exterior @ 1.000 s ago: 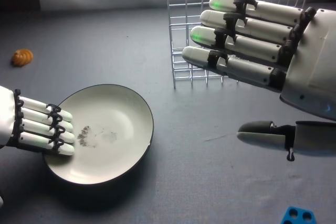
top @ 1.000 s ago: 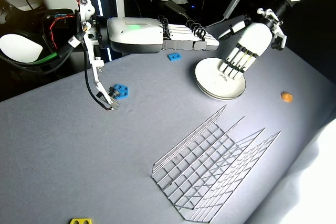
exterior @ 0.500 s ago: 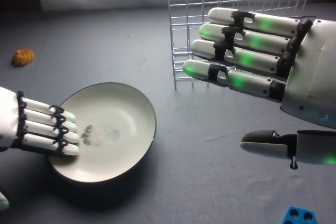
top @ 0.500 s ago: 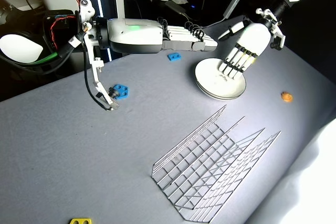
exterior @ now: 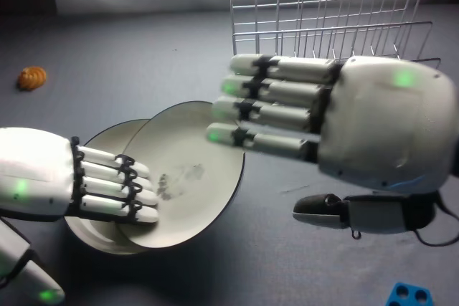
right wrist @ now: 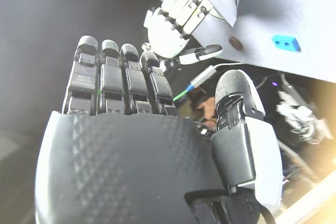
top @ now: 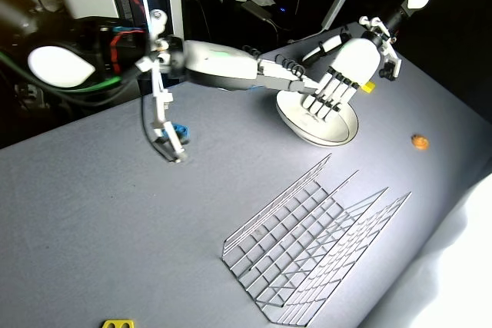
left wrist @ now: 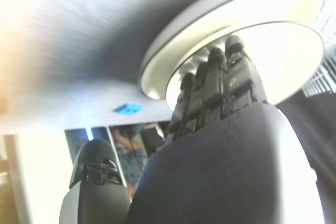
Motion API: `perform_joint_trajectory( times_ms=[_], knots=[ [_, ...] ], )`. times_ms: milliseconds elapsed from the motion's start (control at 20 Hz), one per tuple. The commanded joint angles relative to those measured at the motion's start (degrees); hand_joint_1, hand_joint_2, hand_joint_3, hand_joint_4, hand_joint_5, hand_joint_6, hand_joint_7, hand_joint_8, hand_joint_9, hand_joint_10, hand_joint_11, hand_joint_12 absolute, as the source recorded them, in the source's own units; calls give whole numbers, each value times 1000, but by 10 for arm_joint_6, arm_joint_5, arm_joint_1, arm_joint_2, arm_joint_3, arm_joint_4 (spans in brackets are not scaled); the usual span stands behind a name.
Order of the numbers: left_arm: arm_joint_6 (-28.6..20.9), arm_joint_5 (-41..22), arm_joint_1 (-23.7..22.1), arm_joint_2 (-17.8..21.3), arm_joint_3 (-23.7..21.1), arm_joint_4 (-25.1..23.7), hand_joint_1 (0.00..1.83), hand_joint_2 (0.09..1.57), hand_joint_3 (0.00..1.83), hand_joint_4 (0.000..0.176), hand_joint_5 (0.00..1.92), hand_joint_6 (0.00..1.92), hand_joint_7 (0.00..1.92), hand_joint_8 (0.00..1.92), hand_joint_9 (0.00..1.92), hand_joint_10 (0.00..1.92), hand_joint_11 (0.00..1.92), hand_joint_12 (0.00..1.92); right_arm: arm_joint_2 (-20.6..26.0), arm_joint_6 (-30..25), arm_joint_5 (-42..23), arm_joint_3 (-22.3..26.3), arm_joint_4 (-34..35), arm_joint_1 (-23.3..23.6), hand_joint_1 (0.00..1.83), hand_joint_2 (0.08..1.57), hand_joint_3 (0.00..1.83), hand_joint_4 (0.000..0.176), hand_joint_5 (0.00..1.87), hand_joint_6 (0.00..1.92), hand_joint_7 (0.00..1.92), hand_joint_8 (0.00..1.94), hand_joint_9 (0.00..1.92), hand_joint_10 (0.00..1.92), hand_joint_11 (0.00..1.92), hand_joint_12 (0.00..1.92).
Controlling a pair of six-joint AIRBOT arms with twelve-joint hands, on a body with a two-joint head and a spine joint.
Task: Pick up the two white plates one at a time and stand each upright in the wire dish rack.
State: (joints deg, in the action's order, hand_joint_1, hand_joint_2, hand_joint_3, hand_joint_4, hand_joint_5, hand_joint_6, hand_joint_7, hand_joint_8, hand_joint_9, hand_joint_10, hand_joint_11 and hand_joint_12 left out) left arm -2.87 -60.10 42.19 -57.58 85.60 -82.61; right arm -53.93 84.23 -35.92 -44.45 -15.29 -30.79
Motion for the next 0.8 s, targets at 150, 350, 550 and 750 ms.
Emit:
perform_joint_trajectory(
  times_ms=[150, 350, 550, 750],
  knots=[
    [-1, -9, -3, -14, -10, 5, 0, 1084, 0, 0, 54, 0, 37, 0, 22, 0, 0, 38, -43, 11, -12, -42, 15, 28, 1167, 1108, 0, 0, 0, 0, 0, 0, 0, 0, 0, 0],
    [-1, -9, -7, -18, -8, 10, 0, 1087, 0, 0, 51, 2, 39, 2, 25, 1, 1, 38, -85, 11, 27, -86, 68, 60, 1232, 1075, 0, 0, 0, 0, 0, 0, 0, 0, 11, 7],
    [-3, -9, -10, -20, -5, 15, 0, 1093, 3, 0, 56, 2, 47, 4, 26, 0, 2, 41, -113, 11, 57, -108, 114, 81, 1191, 1071, 0, 0, 0, 0, 0, 0, 0, 0, 0, 0],
    [-5, -9, -10, -21, -1, 20, 0, 1093, 2, 0, 69, 5, 65, 8, 40, 6, 9, 48, -135, 11, 71, -126, 118, 85, 1123, 1113, 6, 0, 0, 0, 0, 0, 0, 0, 0, 0]
  ],
)
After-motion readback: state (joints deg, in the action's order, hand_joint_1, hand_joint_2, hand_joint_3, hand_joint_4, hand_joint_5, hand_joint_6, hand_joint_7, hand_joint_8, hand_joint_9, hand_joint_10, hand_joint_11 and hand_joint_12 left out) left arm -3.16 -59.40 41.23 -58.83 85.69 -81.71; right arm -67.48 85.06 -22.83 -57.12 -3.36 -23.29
